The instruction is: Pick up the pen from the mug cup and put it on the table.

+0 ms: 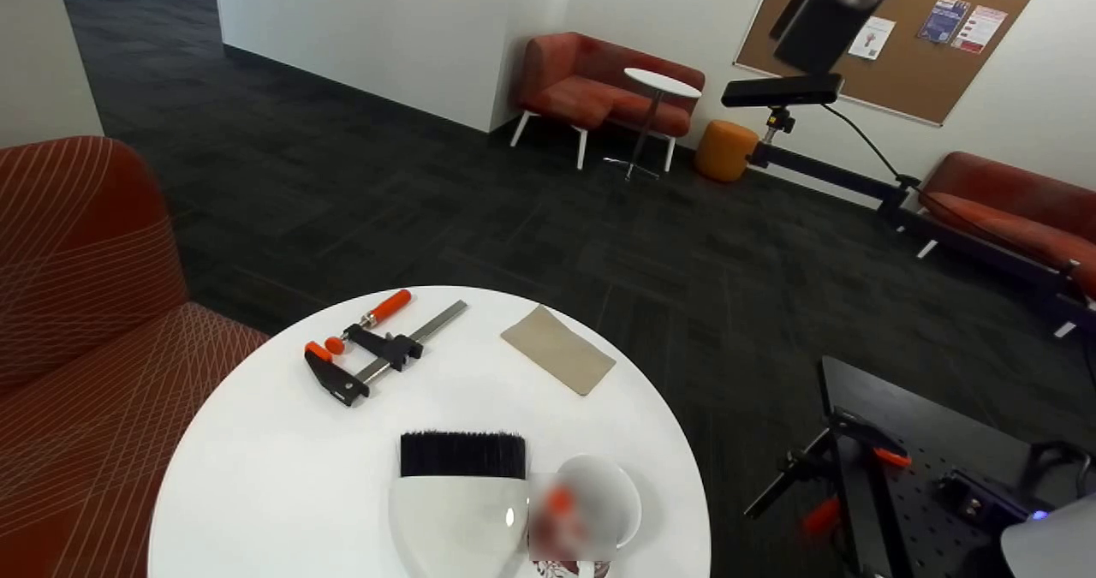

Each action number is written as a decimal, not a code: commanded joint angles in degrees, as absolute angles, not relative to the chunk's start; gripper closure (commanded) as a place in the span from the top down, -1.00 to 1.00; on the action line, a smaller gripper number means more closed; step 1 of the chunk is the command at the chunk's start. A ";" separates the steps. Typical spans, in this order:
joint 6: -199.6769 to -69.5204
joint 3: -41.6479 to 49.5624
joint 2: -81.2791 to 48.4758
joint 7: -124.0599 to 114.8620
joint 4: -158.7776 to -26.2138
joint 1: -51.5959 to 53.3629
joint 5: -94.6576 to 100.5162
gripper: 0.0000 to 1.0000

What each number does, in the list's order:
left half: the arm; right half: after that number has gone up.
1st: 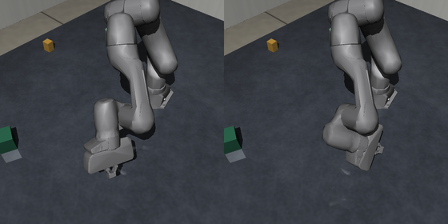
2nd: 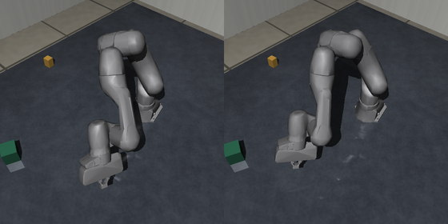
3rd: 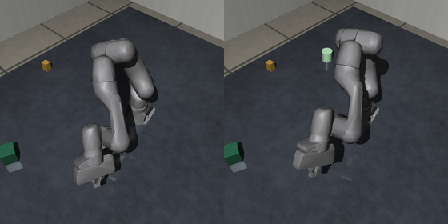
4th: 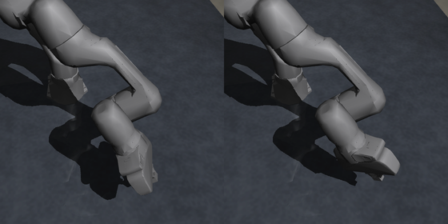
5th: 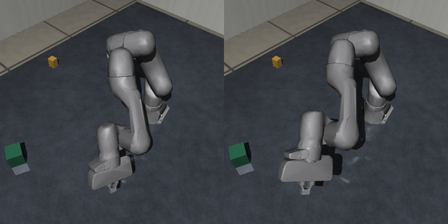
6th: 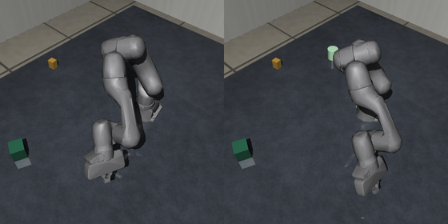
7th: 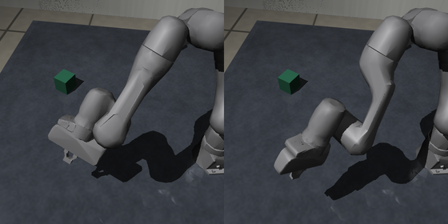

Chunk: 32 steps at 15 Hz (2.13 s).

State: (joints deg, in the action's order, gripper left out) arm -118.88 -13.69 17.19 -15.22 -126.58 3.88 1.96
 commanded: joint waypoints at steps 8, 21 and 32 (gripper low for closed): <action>-137.98 -11.87 13.04 -12.63 -144.16 6.68 0.19 1.00; -145.28 -9.61 5.23 -0.96 -143.49 7.66 -2.70 1.00; -157.08 -10.50 -9.38 31.20 -142.59 5.47 -20.56 1.00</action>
